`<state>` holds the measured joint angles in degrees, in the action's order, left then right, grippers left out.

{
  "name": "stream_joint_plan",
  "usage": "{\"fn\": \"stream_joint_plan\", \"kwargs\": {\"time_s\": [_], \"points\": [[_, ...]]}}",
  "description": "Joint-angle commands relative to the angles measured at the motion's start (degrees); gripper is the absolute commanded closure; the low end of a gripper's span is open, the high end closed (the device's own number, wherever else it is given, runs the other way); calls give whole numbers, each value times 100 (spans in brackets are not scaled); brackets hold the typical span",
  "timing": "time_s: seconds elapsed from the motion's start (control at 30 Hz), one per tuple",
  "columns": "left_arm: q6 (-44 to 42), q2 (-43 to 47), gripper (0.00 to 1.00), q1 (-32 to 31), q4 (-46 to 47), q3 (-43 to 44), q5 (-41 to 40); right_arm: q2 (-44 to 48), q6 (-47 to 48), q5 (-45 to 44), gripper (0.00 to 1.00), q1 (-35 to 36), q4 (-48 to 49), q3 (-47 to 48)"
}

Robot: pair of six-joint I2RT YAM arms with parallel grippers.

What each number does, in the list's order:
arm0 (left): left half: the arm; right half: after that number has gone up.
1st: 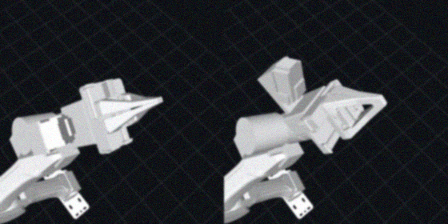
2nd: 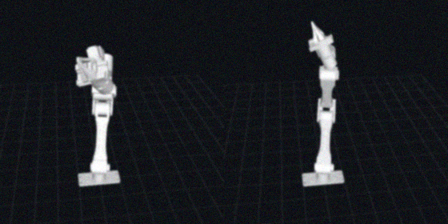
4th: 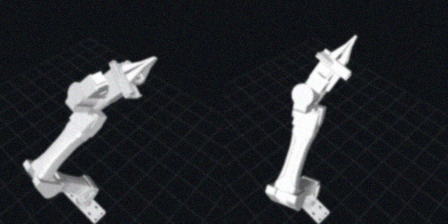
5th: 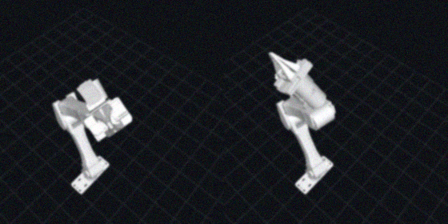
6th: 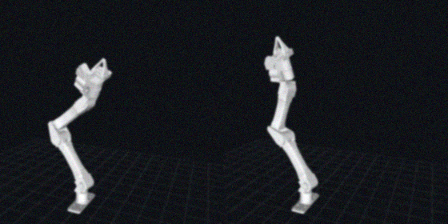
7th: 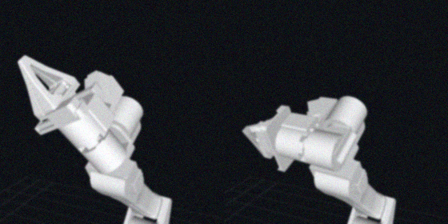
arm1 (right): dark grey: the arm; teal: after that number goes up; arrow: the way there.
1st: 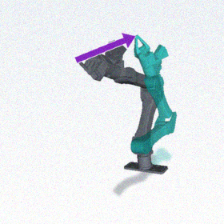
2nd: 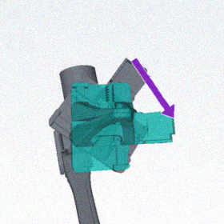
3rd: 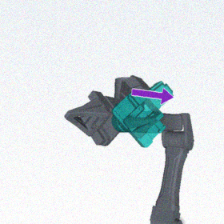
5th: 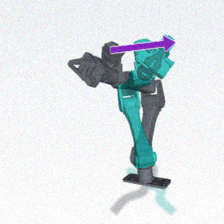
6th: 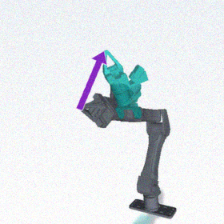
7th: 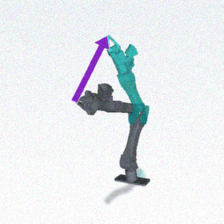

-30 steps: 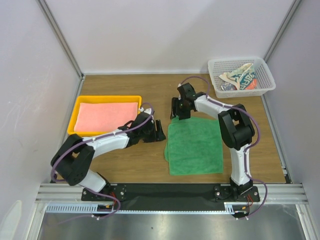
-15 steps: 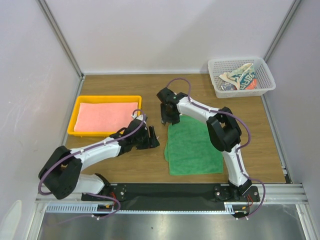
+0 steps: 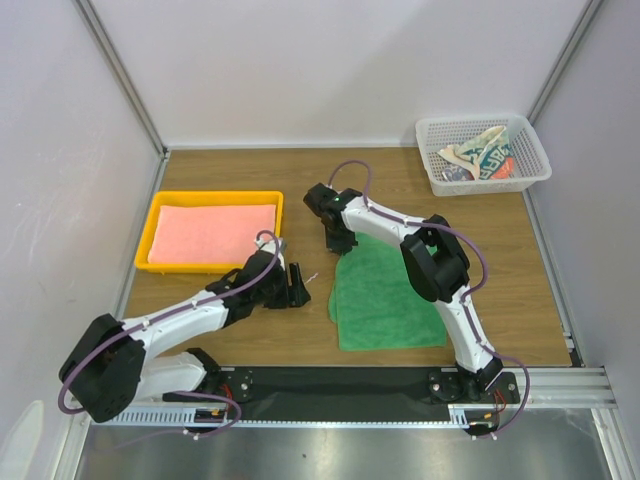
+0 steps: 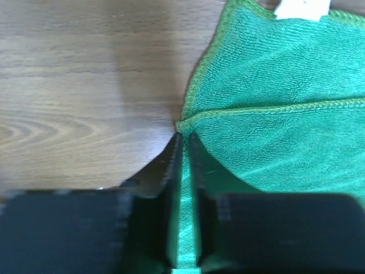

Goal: Fold and stack the towels
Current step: Fold the towel

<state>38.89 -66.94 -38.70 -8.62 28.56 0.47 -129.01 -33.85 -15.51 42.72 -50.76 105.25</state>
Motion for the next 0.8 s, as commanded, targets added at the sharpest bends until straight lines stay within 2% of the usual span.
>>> {"fn": "stream_joint_plan", "kwargs": {"time_s": [0.0,0.1,0.4,0.63,0.77], "points": [[-233,137,30,20,510,-201,295,8,-113,-339,92,26,-232,250],[-224,102,31,11,738,-245,428,25,-149,-277,100,26,-285,311],[-225,-240,33,-278,1319,-131,586,551,-26,-286,100,8,-312,268],[-75,-496,32,-349,1512,-140,524,772,88,416,100,-246,101,-136],[-92,-636,33,-366,1591,-61,551,947,255,400,100,-299,119,-303]]}}
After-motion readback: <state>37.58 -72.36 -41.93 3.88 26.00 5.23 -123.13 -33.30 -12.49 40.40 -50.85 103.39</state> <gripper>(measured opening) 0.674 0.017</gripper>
